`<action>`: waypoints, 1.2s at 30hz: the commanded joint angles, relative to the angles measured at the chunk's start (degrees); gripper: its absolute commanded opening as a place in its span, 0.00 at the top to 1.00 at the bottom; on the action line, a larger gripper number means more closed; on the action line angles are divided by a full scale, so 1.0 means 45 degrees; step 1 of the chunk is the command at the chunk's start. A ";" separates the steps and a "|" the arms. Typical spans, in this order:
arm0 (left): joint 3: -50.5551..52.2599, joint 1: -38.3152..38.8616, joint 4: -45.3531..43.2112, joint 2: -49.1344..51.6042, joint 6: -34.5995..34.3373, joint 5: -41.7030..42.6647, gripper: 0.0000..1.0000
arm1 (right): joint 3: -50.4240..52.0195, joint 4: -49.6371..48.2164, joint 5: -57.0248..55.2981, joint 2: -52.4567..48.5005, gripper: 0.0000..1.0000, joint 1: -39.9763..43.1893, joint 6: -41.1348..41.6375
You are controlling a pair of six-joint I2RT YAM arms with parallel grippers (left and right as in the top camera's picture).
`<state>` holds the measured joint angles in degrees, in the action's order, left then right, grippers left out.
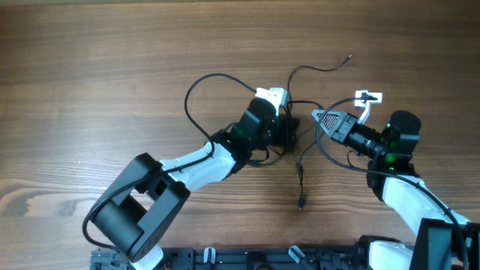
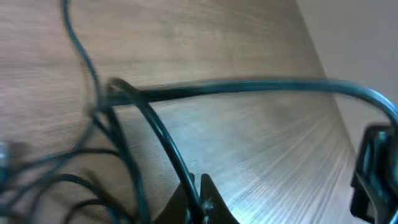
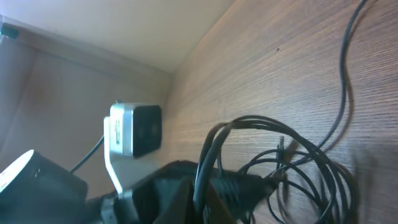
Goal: Untangle cables
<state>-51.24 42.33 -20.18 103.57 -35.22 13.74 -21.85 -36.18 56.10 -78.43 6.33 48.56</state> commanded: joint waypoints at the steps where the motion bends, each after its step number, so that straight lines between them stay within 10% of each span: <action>1: -0.0029 -0.1899 0.0835 -0.1914 0.0612 -0.0019 0.96 | -0.0049 0.0209 0.0141 0.0049 0.96 0.0461 -0.0121; 14: -0.0029 -1.0754 0.7917 -0.9938 0.2623 0.0068 0.96 | -0.0049 0.2215 -0.0573 0.0049 0.95 0.8063 0.0641; 27: -0.0029 -1.4144 1.0486 -0.9515 -0.4036 -0.0102 0.96 | -0.0049 0.2137 0.0646 0.0049 0.95 0.7480 0.0685; 29: -0.0029 -1.3109 0.9836 -0.9020 -0.3891 0.1224 0.96 | -0.0049 0.1486 0.0185 0.0049 0.74 0.5372 -0.0073; 32: -0.0029 -1.1638 0.8898 -0.8485 -0.3079 0.2429 0.96 | -0.0049 0.1428 -0.1103 0.0049 0.00 0.3259 -0.0131; 36: -0.0029 -0.9486 0.8563 -0.8320 -0.0583 0.2710 0.96 | -0.0073 0.1370 -0.1569 0.0151 0.00 0.2103 0.0180</action>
<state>-51.48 -6.02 18.81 65.93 -47.53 22.28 -21.89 -29.61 51.35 -78.43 17.58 49.36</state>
